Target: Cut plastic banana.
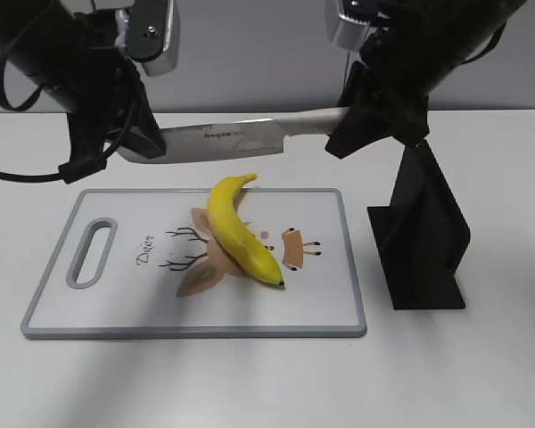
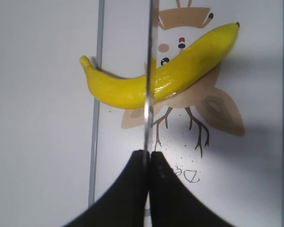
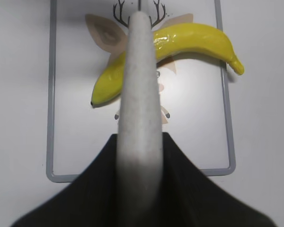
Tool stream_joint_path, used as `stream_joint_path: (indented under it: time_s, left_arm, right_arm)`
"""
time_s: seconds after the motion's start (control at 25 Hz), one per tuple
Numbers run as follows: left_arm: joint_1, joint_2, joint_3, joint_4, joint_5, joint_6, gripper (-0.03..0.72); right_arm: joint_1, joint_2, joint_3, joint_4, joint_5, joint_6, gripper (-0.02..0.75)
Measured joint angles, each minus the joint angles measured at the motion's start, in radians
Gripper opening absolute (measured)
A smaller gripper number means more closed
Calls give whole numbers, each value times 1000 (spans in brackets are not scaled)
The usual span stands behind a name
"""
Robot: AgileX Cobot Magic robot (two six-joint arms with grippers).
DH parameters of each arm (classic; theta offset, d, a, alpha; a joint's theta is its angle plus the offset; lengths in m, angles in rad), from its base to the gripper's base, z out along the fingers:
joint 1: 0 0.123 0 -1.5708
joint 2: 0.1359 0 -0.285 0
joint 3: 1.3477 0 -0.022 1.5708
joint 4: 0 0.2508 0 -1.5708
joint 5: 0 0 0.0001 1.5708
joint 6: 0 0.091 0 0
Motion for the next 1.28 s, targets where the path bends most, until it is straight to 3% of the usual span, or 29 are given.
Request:
stream_joint_path:
  time_s: [0.32,1.28]
  left_arm:
    - [2,37,0,-40,-31,0,-5]
    - [6,326,-28,-150,-107,9,-2]
  right_arm:
    - [0,65,0,-76,-35,-4,184]
    - [-7,320,-9,-148,-129,-15,188]
